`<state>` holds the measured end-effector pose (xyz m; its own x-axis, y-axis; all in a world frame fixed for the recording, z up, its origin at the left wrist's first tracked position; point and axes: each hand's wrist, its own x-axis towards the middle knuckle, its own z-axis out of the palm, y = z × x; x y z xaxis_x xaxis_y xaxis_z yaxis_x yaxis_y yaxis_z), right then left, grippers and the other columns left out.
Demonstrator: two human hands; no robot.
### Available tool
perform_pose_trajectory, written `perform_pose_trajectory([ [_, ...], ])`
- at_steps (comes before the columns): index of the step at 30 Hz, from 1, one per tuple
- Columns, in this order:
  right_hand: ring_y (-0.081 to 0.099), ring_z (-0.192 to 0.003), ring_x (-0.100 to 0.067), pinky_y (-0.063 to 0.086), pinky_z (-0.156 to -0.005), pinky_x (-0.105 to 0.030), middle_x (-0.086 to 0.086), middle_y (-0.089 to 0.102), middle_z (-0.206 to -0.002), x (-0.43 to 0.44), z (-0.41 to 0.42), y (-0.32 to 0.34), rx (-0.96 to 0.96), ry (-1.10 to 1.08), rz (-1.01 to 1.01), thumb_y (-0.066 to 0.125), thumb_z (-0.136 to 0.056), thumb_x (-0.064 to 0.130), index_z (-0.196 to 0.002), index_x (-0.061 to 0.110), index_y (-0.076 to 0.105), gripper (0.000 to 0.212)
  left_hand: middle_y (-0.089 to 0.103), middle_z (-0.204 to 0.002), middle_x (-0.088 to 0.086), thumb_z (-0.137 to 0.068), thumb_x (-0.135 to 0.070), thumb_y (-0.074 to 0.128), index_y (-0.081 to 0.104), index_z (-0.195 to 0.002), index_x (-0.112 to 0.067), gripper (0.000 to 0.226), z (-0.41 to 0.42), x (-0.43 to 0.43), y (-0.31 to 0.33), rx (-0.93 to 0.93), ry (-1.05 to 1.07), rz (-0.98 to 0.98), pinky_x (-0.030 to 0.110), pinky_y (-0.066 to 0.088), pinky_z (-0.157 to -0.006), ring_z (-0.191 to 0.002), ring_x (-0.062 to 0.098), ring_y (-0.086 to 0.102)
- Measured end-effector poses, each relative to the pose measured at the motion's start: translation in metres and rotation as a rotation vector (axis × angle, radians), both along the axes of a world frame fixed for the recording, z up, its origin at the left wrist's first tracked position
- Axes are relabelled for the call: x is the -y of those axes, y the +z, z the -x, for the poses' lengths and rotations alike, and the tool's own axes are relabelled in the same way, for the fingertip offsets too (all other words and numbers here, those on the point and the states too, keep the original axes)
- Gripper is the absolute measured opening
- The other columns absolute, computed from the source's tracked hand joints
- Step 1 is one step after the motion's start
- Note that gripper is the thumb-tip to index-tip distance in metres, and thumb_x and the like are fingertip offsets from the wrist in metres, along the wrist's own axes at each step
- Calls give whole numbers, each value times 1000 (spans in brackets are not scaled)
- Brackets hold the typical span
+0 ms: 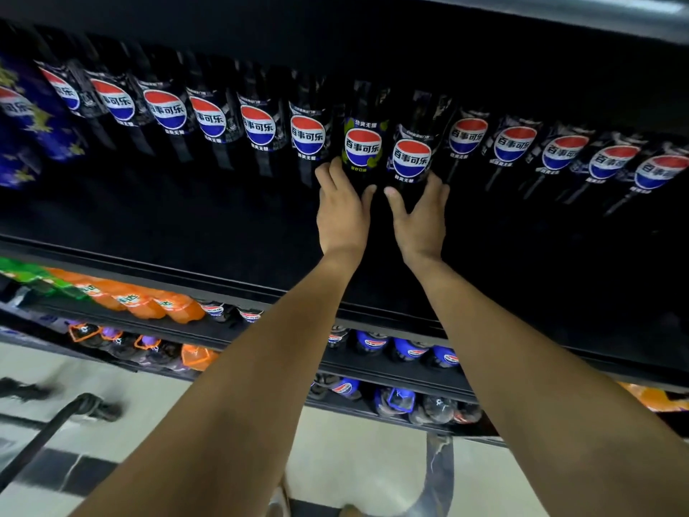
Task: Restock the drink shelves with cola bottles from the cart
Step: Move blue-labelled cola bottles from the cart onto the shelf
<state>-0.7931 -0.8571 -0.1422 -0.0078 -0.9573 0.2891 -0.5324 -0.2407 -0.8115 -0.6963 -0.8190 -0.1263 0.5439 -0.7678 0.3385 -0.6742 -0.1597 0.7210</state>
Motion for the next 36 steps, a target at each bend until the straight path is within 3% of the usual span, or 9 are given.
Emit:
perform_pose_trajectory([
  [9, 50, -120, -19, 36, -81, -21, -4, 44, -137, -3, -3, 1, 18, -29, -24, 63, -89, 33, -140, 6, 37, 63, 37, -135, 19, -91, -11, 56, 36, -134, 7, 50, 1, -1, -2, -20, -23, 52, 35, 55, -75, -110, 31, 55],
  [22, 54, -117, -20, 38, -85, -20, -6, 56, -129, -3, 0, 1, -17, -16, 53, 68, -87, 38, -133, 6, 48, 60, 40, -134, 14, -95, -15, 54, 39, -134, 2, 46, -1, 2, -7, 56, 52, 41, 26, 51, -66, -114, 24, 54],
  [29, 47, -129, -20, 35, -93, -21, -6, 48, -141, -6, 2, 7, 19, 1, -45, 67, -88, 38, -142, 9, 40, 67, 41, -131, 14, -93, -13, 57, 40, -132, 2, 46, 0, -1, -4, 6, 34, 55, 23, 46, -67, -116, 23, 52],
  [33, 32, -141, -22, 31, -104, -26, -9, 33, -154, -18, 13, 19, -131, 125, -160, 59, -93, 44, -152, 9, 22, 78, 41, -129, 15, -93, -20, 59, 39, -131, 1, 48, -1, -16, 3, 23, 21, -54, 28, 48, -74, -116, 26, 49],
  [36, 39, -133, -30, 39, -103, -39, -16, 43, -144, -39, 27, 34, -462, 169, -94, 51, -95, 46, -143, 4, 36, 65, 40, -133, 14, -95, -31, 54, 38, -133, -4, 49, -1, -43, 8, 244, -13, -301, 37, 43, -94, -120, 29, 44],
])
